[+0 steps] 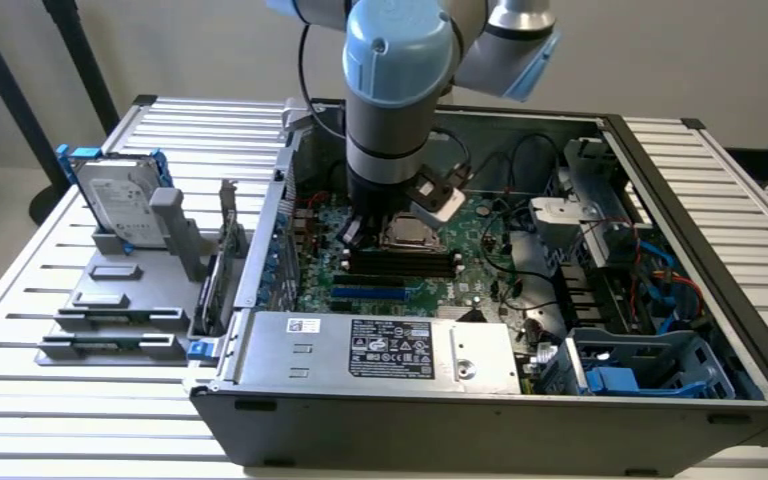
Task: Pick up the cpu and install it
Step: 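Install the first cpu locking lever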
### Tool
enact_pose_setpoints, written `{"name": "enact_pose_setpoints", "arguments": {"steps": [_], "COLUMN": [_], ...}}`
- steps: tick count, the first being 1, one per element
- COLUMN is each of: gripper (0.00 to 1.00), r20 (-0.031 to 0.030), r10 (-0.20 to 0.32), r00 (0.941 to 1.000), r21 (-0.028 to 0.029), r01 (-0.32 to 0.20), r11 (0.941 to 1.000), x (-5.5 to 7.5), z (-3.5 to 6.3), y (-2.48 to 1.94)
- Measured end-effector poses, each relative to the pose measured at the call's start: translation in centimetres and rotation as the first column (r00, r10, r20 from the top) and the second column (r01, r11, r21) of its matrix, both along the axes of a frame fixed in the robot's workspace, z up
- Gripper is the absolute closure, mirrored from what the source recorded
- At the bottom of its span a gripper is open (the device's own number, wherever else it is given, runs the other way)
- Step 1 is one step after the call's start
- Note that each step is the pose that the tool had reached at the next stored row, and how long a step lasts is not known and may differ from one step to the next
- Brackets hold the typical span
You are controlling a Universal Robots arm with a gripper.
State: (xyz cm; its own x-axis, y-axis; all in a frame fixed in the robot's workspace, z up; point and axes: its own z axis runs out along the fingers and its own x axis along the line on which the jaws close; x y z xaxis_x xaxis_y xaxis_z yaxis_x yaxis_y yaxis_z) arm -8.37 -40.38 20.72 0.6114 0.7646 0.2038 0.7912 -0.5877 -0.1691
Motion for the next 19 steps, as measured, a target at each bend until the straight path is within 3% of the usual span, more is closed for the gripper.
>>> {"name": "enact_pose_setpoints", "arguments": {"steps": [19], "gripper": [0.89], "r20": [0.0001], "r10": [0.000], "r00": [1.0000], "r21": [0.0020], "r01": [0.000], "r11": [1.0000], "x": [-0.08], "z": [-0.95], "y": [0.59]}}
